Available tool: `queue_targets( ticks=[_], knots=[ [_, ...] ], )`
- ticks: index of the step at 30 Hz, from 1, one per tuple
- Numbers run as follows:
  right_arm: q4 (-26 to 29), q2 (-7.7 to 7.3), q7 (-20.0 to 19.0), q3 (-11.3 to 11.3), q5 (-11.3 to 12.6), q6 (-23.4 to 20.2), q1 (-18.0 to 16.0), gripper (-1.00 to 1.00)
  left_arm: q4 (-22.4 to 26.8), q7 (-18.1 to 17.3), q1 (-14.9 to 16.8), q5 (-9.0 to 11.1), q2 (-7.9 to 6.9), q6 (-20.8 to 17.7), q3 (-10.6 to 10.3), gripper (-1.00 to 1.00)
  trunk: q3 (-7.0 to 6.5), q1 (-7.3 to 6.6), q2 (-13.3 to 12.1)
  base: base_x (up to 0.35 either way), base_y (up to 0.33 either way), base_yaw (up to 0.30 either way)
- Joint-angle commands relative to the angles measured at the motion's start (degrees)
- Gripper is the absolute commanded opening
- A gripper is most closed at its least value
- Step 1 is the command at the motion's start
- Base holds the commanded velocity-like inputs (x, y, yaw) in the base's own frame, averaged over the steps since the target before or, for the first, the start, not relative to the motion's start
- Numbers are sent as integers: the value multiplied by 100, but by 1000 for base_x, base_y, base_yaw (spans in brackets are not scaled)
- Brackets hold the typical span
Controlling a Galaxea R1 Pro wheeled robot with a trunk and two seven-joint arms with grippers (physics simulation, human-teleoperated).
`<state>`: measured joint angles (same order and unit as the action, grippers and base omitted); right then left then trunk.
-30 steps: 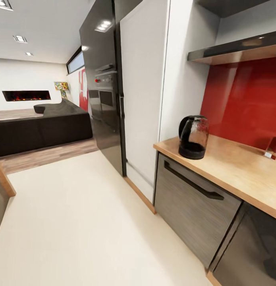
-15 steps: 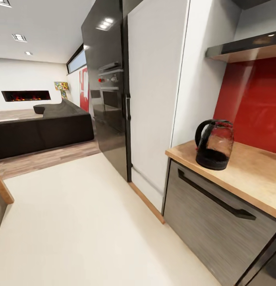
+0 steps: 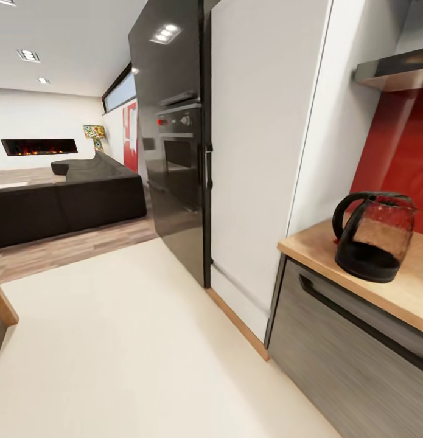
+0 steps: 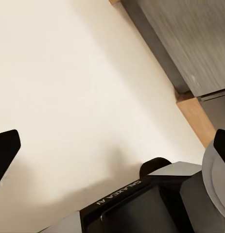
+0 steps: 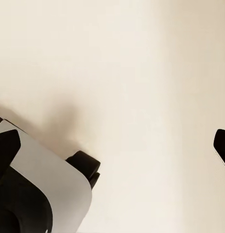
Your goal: Set up a coffee station on the kitchen countertop: keep the coffee maker on the countertop, move the bottle of coffee from the kitchen shelf to the counter next to the coffee maker, place a paper coffee filter on top of the coffee maker, put the saucer next to the coffee maker with the coffee cup on the saucer, and place the electric kettle next to the coffee maker.
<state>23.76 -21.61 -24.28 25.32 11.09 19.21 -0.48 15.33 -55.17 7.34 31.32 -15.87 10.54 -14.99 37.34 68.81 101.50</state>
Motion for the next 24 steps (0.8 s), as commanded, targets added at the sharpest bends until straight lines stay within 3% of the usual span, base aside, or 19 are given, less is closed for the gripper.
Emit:
queue_targets(
  ticks=[1, 13, 24],
  knots=[
    [-2, -7, -15, 34, 60, 13, -5, 100, -4, -1, 5, 41, -4, 36, -47, 100, 6, 3, 2, 299, 223, 0],
    [-2, -6, -15, 40, 60, 13, -5, 100, -4, -2, 5, 41, -4, 36, -47, 100, 6, 3, 2, 288, 216, -18],
    [-2, -7, -28, 45, 60, 13, -5, 100, -4, -1, 5, 41, -4, 36, -47, 100, 6, 3, 2, 35, 27, -246]
  ],
)
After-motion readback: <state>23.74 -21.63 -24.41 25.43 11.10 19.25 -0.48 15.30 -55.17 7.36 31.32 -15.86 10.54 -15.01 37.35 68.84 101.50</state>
